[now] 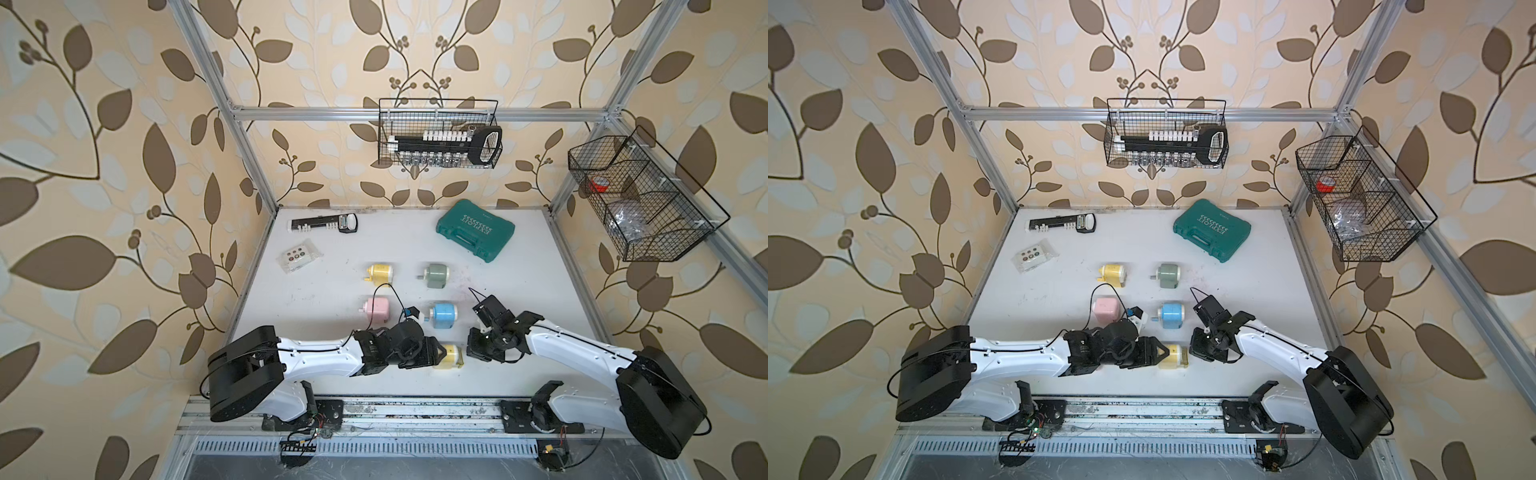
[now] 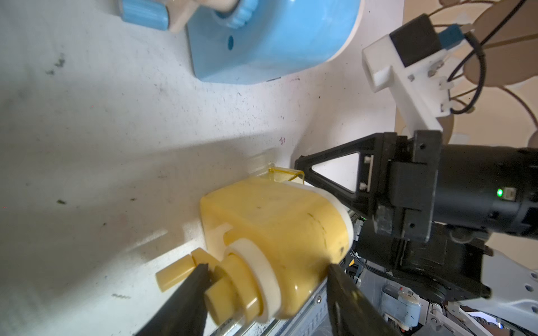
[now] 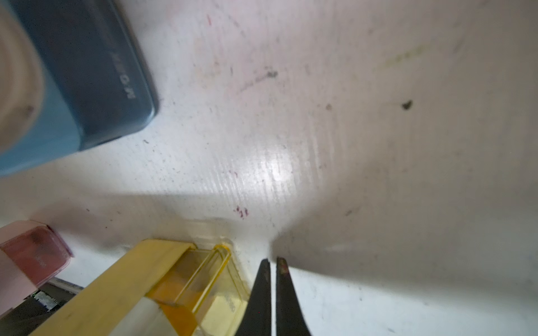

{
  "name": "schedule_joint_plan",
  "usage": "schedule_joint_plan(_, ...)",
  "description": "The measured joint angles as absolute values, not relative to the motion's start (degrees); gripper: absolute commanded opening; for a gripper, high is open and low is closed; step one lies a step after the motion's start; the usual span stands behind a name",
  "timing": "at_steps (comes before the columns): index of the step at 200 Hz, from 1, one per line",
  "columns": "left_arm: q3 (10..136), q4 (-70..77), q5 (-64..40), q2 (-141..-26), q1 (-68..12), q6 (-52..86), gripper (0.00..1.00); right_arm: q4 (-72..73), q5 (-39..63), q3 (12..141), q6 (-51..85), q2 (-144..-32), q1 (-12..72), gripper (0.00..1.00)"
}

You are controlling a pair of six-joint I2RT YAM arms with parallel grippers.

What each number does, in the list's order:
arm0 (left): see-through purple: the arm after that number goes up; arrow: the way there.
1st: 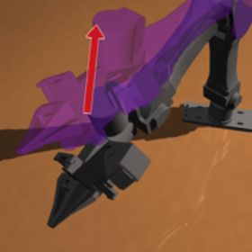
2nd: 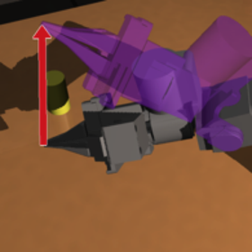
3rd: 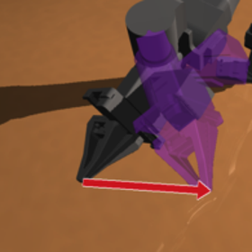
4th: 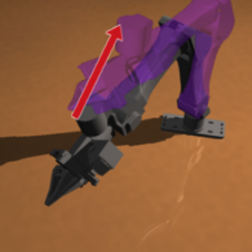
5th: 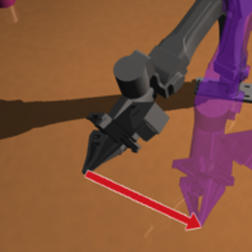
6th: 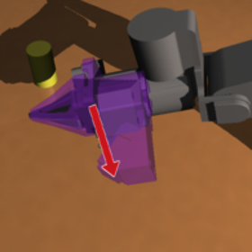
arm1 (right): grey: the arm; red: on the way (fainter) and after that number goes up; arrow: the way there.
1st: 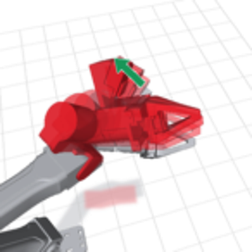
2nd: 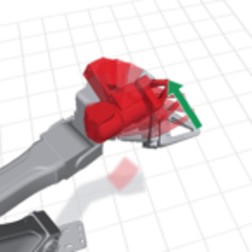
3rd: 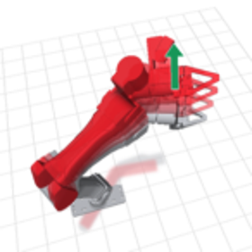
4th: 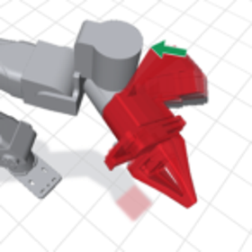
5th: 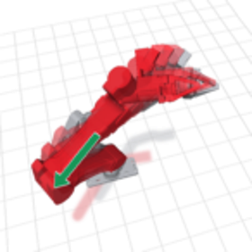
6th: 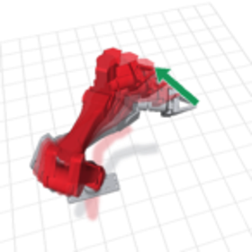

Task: Put the tray back into the pencil sharpener
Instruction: Close the container of the pencil sharpener.

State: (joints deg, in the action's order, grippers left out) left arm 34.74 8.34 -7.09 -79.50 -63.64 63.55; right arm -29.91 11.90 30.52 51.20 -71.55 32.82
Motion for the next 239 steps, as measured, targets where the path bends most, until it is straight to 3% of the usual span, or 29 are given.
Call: schedule_joint_plan(239, 34.8, 8.4, -7.2, -79.6, -63.6, 63.6, 0.64, -24.8, 19.4, 29.2, 51.2, -69.4, 35.4, 0.0)
